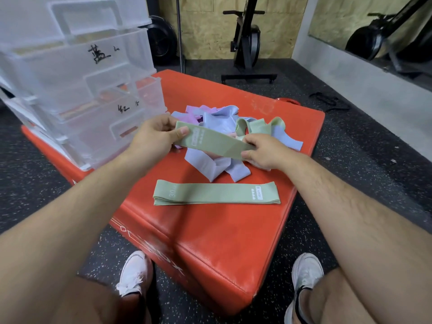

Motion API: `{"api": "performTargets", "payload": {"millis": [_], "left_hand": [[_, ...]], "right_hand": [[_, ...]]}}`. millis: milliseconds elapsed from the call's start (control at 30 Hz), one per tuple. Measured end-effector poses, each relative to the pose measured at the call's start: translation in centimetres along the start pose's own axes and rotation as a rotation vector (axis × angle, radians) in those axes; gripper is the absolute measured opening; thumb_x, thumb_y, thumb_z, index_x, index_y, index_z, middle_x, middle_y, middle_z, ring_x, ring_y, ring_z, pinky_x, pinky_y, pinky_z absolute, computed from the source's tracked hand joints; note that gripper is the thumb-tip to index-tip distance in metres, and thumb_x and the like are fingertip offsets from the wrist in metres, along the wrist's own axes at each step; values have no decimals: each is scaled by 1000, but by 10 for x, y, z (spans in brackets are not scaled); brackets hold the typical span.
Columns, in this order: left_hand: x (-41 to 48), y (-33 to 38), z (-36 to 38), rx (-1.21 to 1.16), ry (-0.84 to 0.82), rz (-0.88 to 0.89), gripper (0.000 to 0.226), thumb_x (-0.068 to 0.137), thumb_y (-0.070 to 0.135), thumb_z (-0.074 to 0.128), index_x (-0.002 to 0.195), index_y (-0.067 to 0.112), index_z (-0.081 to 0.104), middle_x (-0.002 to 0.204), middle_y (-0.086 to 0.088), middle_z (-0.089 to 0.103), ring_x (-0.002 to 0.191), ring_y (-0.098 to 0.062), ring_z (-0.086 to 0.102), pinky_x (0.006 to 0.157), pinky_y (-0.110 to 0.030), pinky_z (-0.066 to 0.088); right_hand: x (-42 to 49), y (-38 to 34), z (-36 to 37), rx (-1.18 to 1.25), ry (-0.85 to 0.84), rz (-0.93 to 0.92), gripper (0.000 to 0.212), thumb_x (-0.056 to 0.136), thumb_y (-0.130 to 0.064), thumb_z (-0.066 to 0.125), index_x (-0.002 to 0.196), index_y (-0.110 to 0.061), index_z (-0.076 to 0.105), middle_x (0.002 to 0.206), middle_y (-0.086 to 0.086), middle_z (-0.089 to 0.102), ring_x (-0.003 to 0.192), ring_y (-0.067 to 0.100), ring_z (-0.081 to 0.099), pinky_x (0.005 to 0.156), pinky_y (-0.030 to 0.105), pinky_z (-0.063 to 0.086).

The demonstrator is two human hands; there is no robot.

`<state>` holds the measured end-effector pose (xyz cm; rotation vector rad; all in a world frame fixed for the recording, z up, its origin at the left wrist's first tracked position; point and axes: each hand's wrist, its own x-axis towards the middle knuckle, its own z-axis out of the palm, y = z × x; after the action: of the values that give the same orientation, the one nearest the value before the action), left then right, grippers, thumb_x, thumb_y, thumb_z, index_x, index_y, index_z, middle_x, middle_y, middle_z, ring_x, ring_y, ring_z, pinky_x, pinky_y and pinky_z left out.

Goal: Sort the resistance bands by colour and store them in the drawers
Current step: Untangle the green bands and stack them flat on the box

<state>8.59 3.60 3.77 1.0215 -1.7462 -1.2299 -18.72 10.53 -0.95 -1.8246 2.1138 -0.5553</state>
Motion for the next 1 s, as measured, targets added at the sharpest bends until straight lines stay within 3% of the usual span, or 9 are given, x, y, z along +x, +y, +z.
{"api": "performTargets", "payload": {"millis": [100,200,333,467,633,700,800,867,1000], "left_hand": [[-1,-3,-11,-37,-3,-11,17,94,9,63,78,13,61,66,0,69,60,-19,60,56,-26,51],[-1,-2,-19,-83,27,-31,15,95,9,62,80,13,63,67,0,70,58,-15,63,60,-30,51],[-2,-4,-29,-170,29,-56,10,94,11,63,85,9,65,82,-16,69,70,-28,59,70,-40,45],[0,-3,-38,-254,113,-73,14,95,6,60,83,11,63,82,-10,69,64,-18,61,56,-25,52],[0,-11,-46,-226,176,-122,17,95,7,62,78,11,60,68,0,71,55,-11,64,51,-22,52],[-1,-13,-44,-188,168,-130,15,94,8,62,80,9,60,64,1,69,54,-11,64,52,-22,53],[-1,-12,-42,-184,173,-140,15,95,8,62,80,9,59,62,4,69,53,-10,66,52,-22,54],[0,-12,-44,-182,173,-149,16,95,9,61,80,10,58,59,6,69,52,-9,66,53,-23,55],[3,-21,-48,-138,171,-181,15,95,10,63,80,12,60,59,7,69,55,-9,67,62,-29,53]], "right_hand": [[5,-6,3,-78,82,-56,23,92,-23,64,77,-25,47,76,-12,51,82,18,50,67,32,30],[11,-8,5,-123,148,-55,13,94,-28,58,87,-20,50,81,-4,59,88,24,54,74,38,39],[15,-11,4,-26,256,-72,1,94,-20,57,95,-19,56,90,3,64,90,27,57,78,40,44],[19,-25,-9,172,373,-76,9,95,-23,57,93,-17,63,91,1,66,91,24,58,83,44,46],[15,-25,-19,49,257,-12,23,94,-34,64,83,-13,61,80,1,61,77,21,52,58,33,31],[14,-19,-17,-93,189,-34,18,91,-28,64,76,-24,56,82,-7,57,85,21,53,63,34,27],[14,-9,-11,-149,132,-14,5,90,-29,61,92,-33,63,97,-14,62,98,18,56,81,34,38],[13,-3,-9,-142,129,38,10,89,-32,60,97,-35,65,101,-13,68,98,17,59,89,38,43],[9,5,-13,-96,121,68,13,94,-22,60,83,-27,65,85,-8,66,91,22,58,76,37,44]]}}
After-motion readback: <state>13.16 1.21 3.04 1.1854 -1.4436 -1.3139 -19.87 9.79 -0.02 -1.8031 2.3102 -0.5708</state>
